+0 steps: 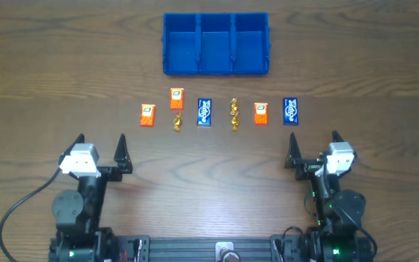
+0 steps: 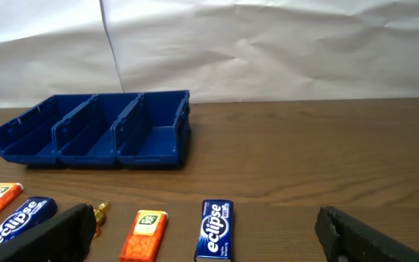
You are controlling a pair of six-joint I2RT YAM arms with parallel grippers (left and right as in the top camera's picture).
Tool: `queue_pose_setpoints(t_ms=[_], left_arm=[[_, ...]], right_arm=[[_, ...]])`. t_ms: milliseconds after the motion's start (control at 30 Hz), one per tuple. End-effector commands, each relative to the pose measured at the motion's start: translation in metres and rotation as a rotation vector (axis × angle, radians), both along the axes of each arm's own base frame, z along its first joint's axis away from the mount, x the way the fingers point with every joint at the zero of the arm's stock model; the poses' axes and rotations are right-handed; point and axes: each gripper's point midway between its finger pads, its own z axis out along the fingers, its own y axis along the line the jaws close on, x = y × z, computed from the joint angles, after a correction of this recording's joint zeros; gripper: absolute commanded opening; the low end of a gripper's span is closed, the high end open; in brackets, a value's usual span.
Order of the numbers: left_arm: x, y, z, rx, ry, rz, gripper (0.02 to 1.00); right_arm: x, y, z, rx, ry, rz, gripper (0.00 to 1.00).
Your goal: Sort Candies Into Trays
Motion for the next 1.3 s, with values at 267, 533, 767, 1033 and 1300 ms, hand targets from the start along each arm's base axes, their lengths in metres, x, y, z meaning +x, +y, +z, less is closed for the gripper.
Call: queue_pose_setpoints(t_ms=[267,533,767,1033,1300], left_arm=[[0.023,-0.016,0.064,-0.04,0.214,-0.064,0.996],[0.12,-0.062,0.061,0.022,0.8,-0.168,1.0],[0.13,-0.081,-0.052,0.053,1.166,-0.179,1.0],[0.123,-0.082,-0.108,0.114,1.315,-0.154,1.0],[0.103,-0.068,-0.135,0.173,1.417,-0.107,0.993]], right_arm=[[-0.001,0.002,0.0,-0.012,0.0,0.01,1.0],[-0.001,0.002,0.0,-0.012,0.0,0.01,1.0],[-0.001,0.002,0.0,-0.012,0.0,0.01,1.0],[-0.001,0.002,0.0,-0.012,0.0,0.01,1.0],[-0.001,0.002,0.0,-0.012,0.0,0.01,1.0]])
